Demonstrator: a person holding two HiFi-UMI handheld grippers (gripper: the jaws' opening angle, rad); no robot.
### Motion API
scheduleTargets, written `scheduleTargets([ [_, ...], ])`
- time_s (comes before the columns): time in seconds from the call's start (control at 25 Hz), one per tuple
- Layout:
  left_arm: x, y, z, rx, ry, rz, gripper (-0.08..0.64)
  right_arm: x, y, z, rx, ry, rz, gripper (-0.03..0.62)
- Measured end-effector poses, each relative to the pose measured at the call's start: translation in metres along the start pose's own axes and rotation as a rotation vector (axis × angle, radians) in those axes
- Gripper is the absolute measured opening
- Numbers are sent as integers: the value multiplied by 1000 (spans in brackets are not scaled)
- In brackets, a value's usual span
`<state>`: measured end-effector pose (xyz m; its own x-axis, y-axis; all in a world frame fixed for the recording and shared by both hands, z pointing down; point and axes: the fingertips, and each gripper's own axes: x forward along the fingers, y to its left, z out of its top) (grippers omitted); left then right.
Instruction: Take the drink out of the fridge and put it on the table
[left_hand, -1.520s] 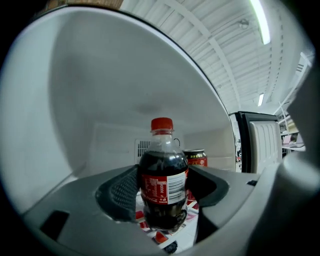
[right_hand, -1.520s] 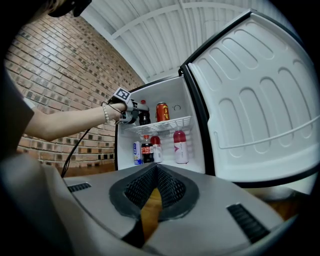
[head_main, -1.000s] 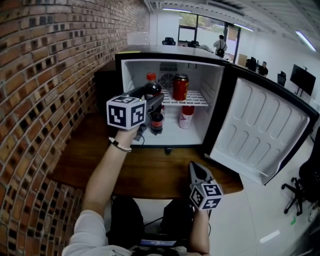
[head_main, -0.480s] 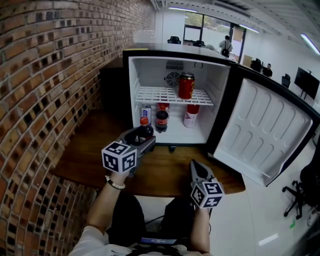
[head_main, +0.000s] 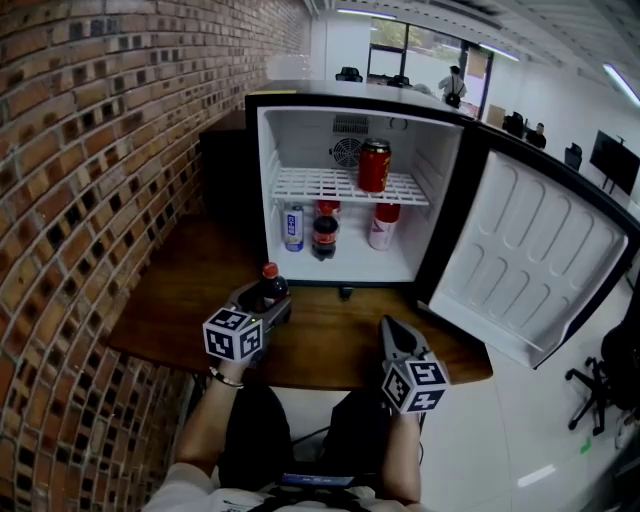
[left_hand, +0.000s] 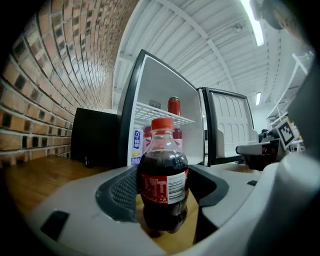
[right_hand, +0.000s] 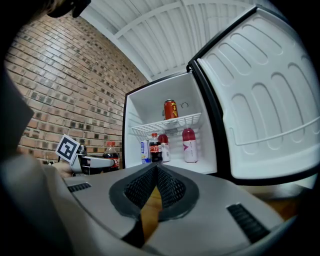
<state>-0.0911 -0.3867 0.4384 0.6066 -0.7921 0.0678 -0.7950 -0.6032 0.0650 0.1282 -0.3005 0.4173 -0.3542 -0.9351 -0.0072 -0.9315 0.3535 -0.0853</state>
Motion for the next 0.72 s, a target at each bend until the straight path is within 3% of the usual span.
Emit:
scheduleTargets([
  [0.72,-8,11,-21,35,-2,51,299,1,-1,-5,2,9,1,21],
])
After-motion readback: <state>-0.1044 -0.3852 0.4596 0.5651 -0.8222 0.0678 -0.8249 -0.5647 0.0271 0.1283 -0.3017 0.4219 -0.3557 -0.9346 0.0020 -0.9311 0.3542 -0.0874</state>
